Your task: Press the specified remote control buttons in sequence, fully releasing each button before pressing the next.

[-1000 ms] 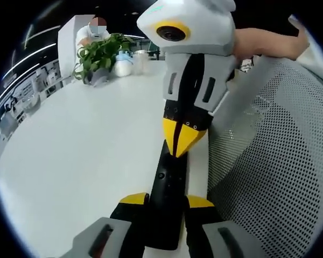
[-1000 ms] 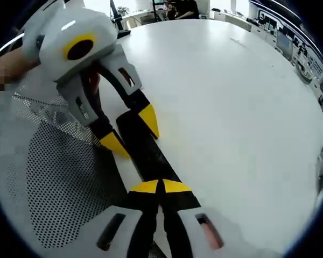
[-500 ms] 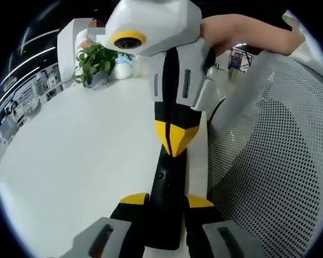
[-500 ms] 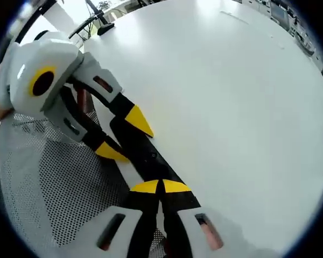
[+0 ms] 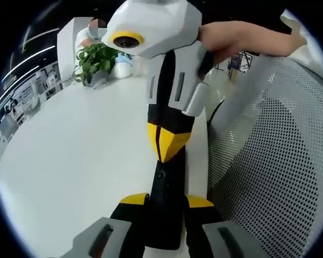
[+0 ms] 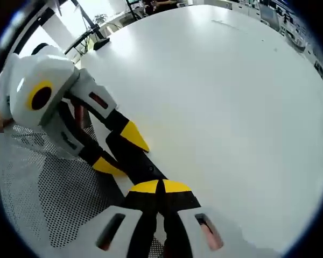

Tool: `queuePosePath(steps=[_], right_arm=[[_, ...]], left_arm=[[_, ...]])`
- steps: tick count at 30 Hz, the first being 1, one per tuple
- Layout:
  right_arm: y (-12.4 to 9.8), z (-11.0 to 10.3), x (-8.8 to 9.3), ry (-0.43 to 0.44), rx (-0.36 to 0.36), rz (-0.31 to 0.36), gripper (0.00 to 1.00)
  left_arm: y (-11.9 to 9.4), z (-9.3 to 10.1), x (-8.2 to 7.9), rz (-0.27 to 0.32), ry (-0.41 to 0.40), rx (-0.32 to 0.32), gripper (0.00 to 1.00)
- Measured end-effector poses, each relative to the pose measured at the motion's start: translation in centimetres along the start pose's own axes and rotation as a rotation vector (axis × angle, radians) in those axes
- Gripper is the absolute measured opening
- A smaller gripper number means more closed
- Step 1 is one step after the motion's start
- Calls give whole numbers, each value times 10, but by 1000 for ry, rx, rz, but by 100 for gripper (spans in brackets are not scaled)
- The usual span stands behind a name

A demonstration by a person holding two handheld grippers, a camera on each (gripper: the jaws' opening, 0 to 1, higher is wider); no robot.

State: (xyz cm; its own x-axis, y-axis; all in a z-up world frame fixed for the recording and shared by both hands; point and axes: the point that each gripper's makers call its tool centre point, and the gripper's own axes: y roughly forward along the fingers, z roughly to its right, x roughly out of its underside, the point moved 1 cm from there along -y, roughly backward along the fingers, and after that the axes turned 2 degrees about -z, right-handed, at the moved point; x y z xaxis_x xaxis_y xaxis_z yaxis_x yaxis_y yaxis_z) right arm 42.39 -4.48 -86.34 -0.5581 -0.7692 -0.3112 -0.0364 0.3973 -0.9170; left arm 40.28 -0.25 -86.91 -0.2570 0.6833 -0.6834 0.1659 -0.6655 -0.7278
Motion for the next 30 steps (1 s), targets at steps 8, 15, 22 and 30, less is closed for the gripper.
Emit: queuePosePath(steps=[8,15,22,30], right_arm=[[0,1,0,-27,-4,37,0],[1,0,-1,-64,3,15,0],[2,2,-1,-49,-2,13,0],[1,1,-1,-47,-5,22,0]], left_arm=[[0,-1,0,18,-29,0,25],[1,-1,-2,35,-67,4,25],[2,0,-3,34,-65,2,25],[1,0,-3,33,-69,12,25]])
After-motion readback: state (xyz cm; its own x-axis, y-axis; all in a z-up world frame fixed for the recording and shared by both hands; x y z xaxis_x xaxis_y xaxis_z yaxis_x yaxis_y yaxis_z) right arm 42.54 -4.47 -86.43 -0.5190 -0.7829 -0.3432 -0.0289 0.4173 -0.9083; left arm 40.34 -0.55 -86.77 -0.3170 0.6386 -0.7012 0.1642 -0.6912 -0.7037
